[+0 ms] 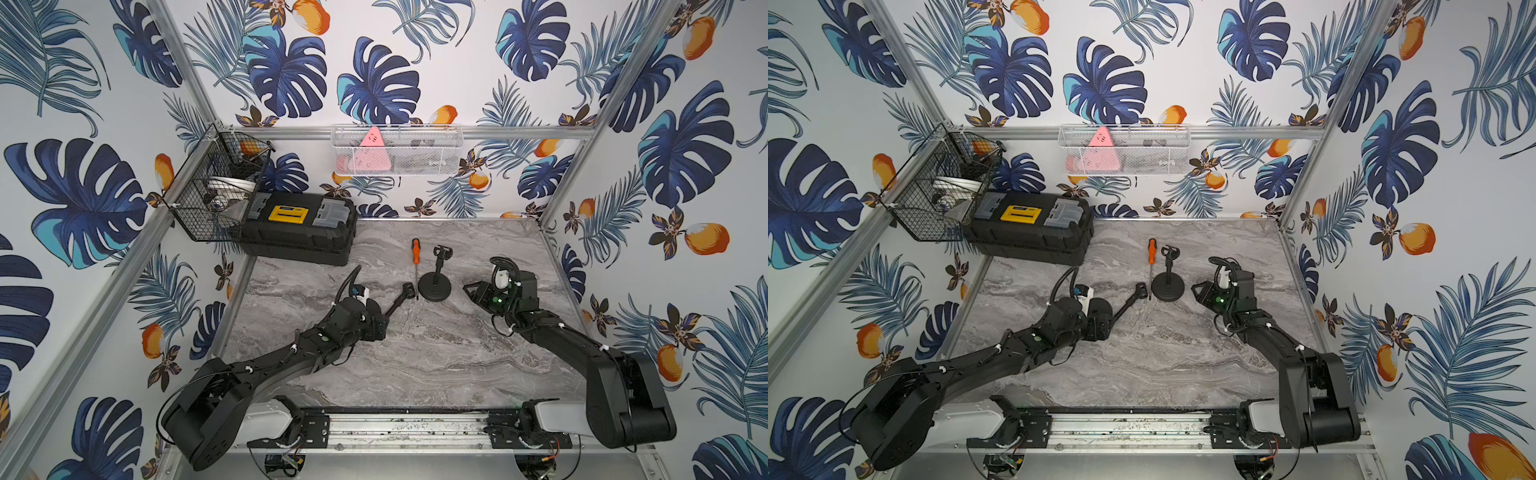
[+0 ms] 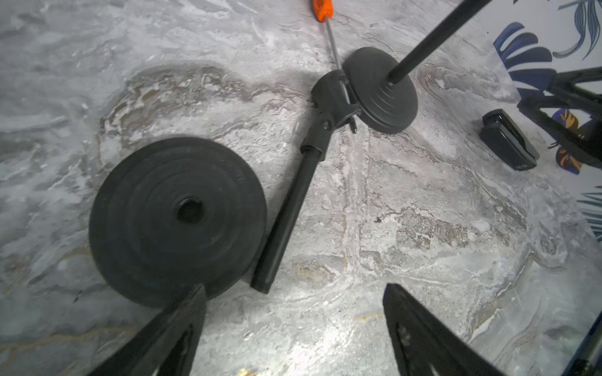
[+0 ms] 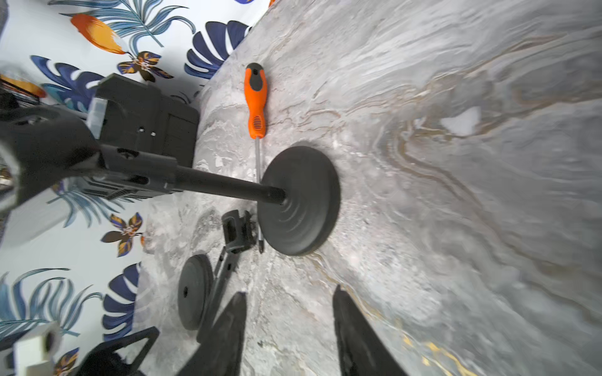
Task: Assemble a microphone stand
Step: Move the microphone stand to the center of the board, then pick up the microphone stand pole from the center of the board.
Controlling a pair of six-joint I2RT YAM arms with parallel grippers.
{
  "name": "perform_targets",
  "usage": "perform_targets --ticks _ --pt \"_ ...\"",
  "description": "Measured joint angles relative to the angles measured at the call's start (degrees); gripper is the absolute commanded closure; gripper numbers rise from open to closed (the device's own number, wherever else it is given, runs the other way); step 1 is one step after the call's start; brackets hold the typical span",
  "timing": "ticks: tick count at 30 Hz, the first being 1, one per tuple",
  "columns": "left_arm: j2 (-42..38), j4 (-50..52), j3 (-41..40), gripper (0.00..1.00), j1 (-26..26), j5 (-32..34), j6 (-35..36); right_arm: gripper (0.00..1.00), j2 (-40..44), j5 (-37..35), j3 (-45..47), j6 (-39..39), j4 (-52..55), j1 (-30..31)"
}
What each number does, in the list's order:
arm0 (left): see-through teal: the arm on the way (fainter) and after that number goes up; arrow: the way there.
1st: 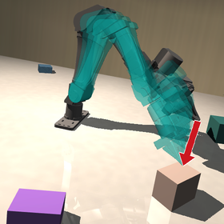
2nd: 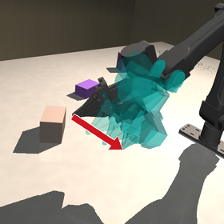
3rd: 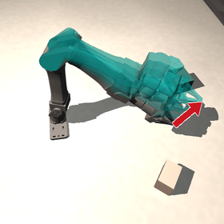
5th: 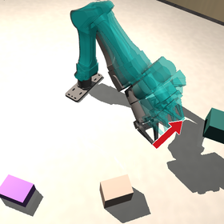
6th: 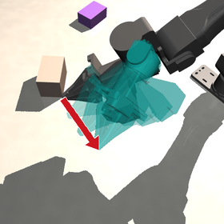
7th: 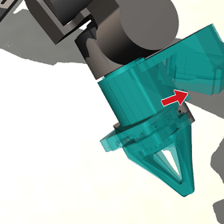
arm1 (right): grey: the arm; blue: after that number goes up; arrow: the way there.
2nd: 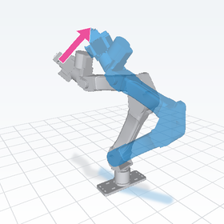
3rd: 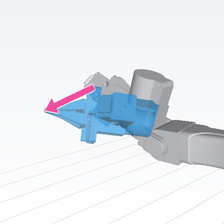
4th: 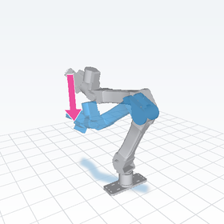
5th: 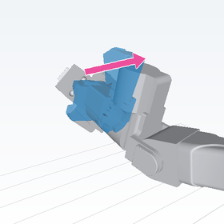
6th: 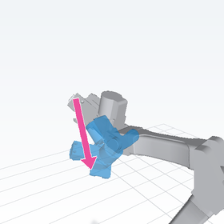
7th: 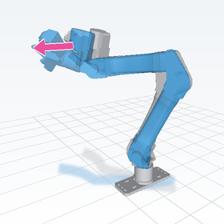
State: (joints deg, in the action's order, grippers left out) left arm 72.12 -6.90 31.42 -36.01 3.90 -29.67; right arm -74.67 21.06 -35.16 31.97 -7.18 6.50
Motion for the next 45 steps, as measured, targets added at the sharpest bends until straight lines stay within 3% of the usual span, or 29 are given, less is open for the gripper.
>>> perform_targets --ticks 2,5,8,12,15,20,28,36,45 --pt "0.5 1.3 2.3 0.1 -2.1 3.5 1.6 0.19 2.6 -1.5 -0.8 -2.4 5.0 -0.3" --pt "0.2 4.2 4.2 0.1 -2.7 8.4 3.1 0.11 5.3 -2.0 -1.4 -4.9 9.7 -0.3" --pt "0.4 8.7 6.4 0.04 -2.9 13.4 4.9 0.1 6.6 -1.5 -1.6 -6.1 12.1 0.5" --pt "2.7 13.0 9.1 0.01 -0.1 16.9 7.3 0.11 6.6 -0.6 -1.8 -6.4 13.2 6.2" --pt "3.8 15.2 9.4 0.01 5.6 15.2 7.8 0.18 7.4 -0.6 0.5 -3.1 10.3 11.4" --pt "3.8 16.0 7.2 0.01 12.5 8.5 8.2 0.28 6.7 -4.6 4.1 9.0 4.5 19.1" --pt "7.1 14.0 6.0 0.01 17.7 0.5 6.6 0.35 -3.1 -15.3 -0.9 21.2 -0.5 32.6" --pt "7.0 12.0 5.7 0.01 18.9 -3.3 5.0 0.38 -16.7 -19.9 -9.5 27.1 -4.0 34.8" --pt "6.8 10.1 4.1 0.01 19.1 -7.0 3.1 0.43 -29.1 -19.7 -17.6 29.7 -6.1 34.9"
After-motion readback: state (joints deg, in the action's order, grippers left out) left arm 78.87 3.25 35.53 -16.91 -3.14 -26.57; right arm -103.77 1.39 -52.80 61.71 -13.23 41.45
